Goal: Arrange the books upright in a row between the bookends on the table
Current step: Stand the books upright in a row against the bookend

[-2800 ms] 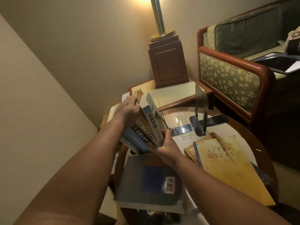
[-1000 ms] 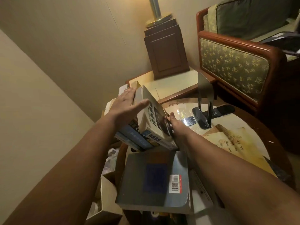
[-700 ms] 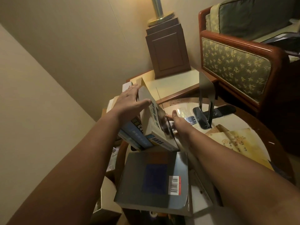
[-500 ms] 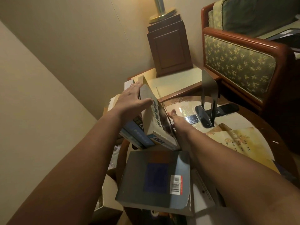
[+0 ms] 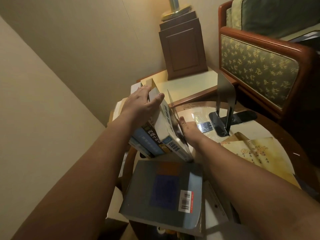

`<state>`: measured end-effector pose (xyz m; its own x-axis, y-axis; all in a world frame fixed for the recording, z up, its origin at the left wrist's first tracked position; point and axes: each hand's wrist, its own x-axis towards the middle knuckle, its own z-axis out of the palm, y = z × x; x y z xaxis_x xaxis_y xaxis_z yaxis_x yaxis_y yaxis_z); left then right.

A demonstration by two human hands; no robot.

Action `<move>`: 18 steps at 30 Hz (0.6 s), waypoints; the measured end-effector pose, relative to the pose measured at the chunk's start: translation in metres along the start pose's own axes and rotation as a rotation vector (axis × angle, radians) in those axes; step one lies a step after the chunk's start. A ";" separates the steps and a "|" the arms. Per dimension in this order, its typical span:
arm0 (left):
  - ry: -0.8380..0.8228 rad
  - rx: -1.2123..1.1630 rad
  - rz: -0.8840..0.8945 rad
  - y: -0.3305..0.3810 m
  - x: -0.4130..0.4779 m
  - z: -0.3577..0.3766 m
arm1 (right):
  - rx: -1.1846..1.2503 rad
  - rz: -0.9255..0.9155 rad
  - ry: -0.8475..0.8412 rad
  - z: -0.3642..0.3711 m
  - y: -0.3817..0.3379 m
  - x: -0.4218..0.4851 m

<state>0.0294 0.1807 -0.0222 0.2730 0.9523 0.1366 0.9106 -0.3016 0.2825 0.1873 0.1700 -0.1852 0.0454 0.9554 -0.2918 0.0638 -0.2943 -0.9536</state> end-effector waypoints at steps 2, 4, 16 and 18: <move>0.003 -0.010 -0.011 -0.002 0.004 0.000 | -0.011 0.014 -0.039 -0.002 0.003 -0.004; 0.000 -0.015 -0.018 -0.004 0.006 0.001 | 0.005 0.000 -0.058 -0.004 0.011 -0.005; -0.018 0.071 -0.063 0.003 0.003 -0.002 | -0.307 -0.493 0.196 0.036 0.033 -0.132; -0.033 0.091 -0.067 0.006 0.001 -0.004 | -0.466 -0.418 0.171 0.034 0.027 -0.122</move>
<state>0.0340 0.1798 -0.0168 0.2193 0.9716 0.0888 0.9512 -0.2332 0.2020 0.1500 0.0460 -0.1782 0.0790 0.9856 0.1494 0.5343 0.0847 -0.8410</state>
